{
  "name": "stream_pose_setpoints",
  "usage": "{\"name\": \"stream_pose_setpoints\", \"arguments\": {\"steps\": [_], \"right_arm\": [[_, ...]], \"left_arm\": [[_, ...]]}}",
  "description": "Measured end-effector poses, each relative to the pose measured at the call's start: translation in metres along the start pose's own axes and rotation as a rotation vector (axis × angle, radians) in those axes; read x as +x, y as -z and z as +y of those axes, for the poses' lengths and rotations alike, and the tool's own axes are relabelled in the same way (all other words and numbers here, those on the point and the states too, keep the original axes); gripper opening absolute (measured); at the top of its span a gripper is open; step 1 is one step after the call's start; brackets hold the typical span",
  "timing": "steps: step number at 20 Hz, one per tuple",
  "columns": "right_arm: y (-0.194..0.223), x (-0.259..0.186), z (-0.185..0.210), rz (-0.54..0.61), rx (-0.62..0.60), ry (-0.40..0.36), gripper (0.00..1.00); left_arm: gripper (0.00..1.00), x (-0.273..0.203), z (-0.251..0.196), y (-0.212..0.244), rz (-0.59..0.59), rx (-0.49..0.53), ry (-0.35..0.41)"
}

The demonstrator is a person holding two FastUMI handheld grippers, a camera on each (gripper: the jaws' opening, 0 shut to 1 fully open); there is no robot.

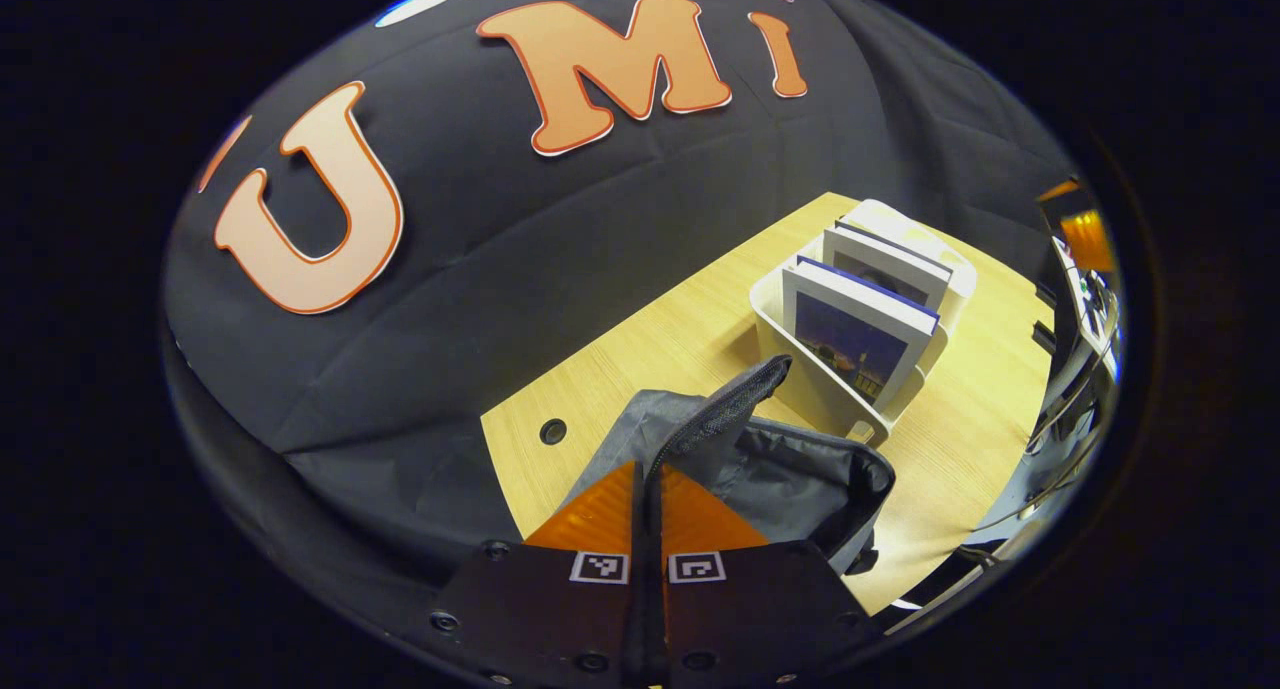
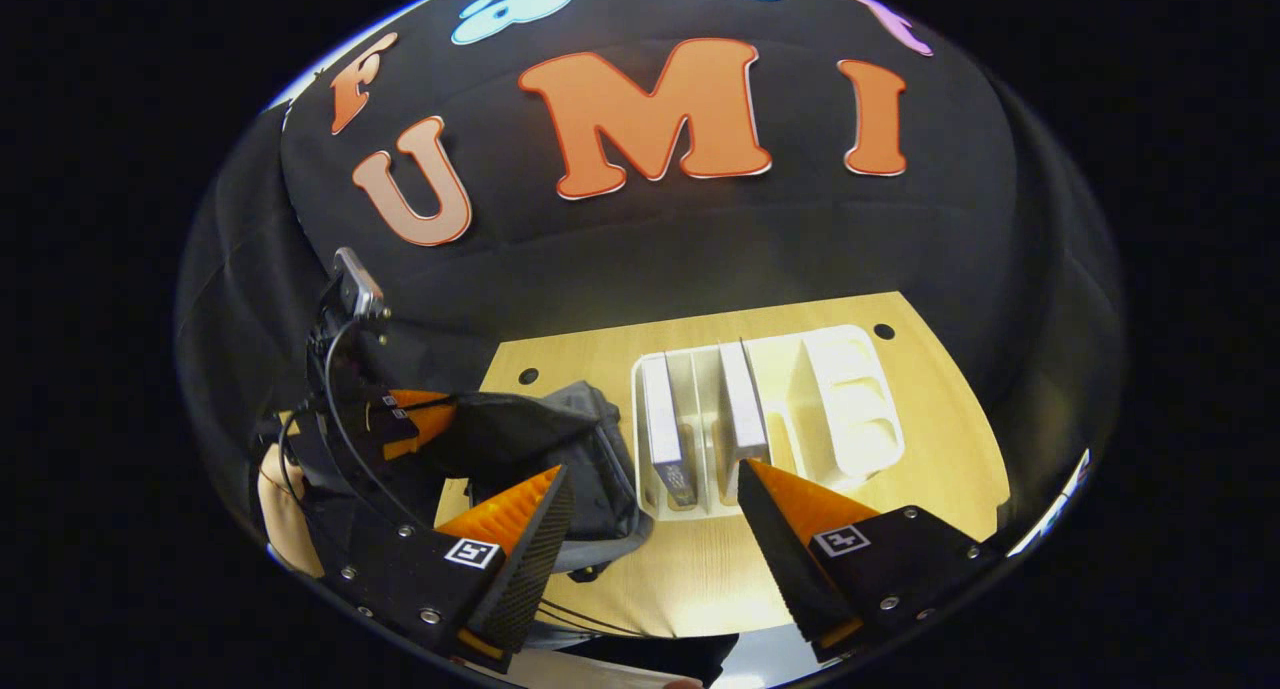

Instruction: Open the schoolbag, grab two books from the bookshelf and put them into the schoolbag.

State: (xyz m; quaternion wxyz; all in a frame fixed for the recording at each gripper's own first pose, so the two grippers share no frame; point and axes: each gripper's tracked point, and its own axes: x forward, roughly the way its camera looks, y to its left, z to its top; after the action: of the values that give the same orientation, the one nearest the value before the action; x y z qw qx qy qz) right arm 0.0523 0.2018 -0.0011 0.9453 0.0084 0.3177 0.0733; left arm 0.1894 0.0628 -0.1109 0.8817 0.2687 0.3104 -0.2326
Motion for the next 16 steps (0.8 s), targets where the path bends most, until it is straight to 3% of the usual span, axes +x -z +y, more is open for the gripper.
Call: {"name": "stream_pose_setpoints", "arguments": {"steps": [5,10,16], "right_arm": [[-0.035,0.078,0.01,0.151,-0.076,-0.008,0.98],[-0.009,0.164,0.002,0.341,-0.095,0.066,0.99],[0.023,0.215,-0.009,0.428,-0.114,0.146,0.99]], "left_arm": [[0.01,0.01,0.007,-0.006,0.009,-0.061,0.006],[0.0,0.014,0.011,-0.011,0.017,-0.084,0.014],[0.01,0.021,0.012,-0.004,0.02,-0.091,0.046]]}}
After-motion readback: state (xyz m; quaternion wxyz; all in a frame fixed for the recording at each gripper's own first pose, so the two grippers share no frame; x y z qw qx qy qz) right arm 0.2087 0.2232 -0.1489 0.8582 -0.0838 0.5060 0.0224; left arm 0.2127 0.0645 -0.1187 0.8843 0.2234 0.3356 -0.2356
